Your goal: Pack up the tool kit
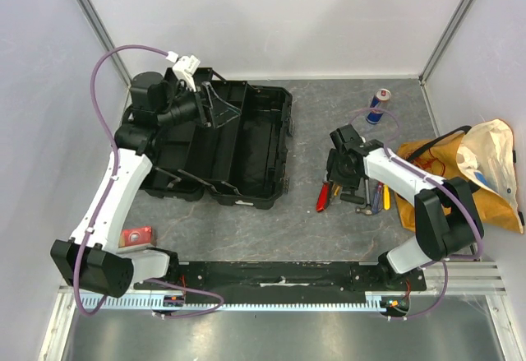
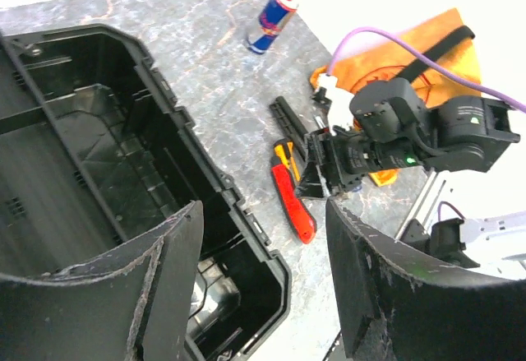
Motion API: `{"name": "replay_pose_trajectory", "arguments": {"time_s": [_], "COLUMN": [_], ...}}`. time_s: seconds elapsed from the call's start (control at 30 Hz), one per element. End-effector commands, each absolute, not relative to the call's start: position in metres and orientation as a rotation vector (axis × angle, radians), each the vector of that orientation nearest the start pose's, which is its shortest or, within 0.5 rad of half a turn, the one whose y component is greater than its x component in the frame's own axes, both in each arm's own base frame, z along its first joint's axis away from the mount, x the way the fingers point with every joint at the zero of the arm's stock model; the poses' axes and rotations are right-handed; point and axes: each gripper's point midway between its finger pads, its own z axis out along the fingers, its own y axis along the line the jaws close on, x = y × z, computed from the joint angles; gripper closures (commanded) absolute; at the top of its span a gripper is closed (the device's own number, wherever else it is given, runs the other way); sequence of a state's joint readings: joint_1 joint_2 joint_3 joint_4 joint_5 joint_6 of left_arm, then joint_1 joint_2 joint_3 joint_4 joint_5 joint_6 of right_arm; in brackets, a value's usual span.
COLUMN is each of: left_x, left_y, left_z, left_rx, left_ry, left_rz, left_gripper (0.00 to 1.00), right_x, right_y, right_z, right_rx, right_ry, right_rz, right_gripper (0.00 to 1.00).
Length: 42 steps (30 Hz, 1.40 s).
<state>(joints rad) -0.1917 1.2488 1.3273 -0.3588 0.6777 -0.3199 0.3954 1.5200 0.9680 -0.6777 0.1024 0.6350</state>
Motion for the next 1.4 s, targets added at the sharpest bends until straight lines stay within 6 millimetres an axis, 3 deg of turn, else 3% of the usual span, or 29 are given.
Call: {"name": "replay_pose_trajectory", "arguments": {"time_s": [0.0, 0.23, 0.4, 0.7, 0.83, 1.0, 1.23, 1.37], "left_x": [0.316, 0.312, 0.312, 0.315, 0.317, 0.319, 0.32, 0.318], "left_y": [-0.21, -0.218, -0.214, -0.212, -0.214, -0.218, -0.227, -0.238], "left_z": [0.358, 0.335, 0.331, 0.324, 0.323, 0.326, 0.324, 0.325], "left_rx": [0.466, 0.453, 0.448, 0.453, 0.444, 0.436, 0.427, 0.441], "left_ry": [1.798, 1.862, 1.879, 1.913, 1.924, 1.923, 1.927, 1.921], "left_rz": [-1.084, -1.116, -1.078, -1.055, -1.069, -1.088, -1.131, -1.176], "left_gripper": [0.33, 0.33, 0.33, 0.33, 0.33, 0.33, 0.33, 0.33], "right_x": [0.281, 0.275, 0.273, 0.28, 0.286, 0.298, 0.316, 0.335], "right_y": [0.138, 0.149, 0.153, 0.15, 0.151, 0.149, 0.152, 0.165], "right_z": [0.052, 0.038, 0.028, 0.031, 0.04, 0.056, 0.089, 0.131], "right_rx": [0.346, 0.361, 0.386, 0.422, 0.413, 0.385, 0.355, 0.308], "right_ry": [2.74, 2.785, 2.799, 2.77, 2.751, 2.72, 2.644, 2.54], "right_rz": [0.237, 0.314, 0.33, 0.305, 0.307, 0.278, 0.291, 0.395], "right_gripper": [0.39, 0.43, 0.48, 0.76, 0.89, 0.99, 1.0, 1.0]}}
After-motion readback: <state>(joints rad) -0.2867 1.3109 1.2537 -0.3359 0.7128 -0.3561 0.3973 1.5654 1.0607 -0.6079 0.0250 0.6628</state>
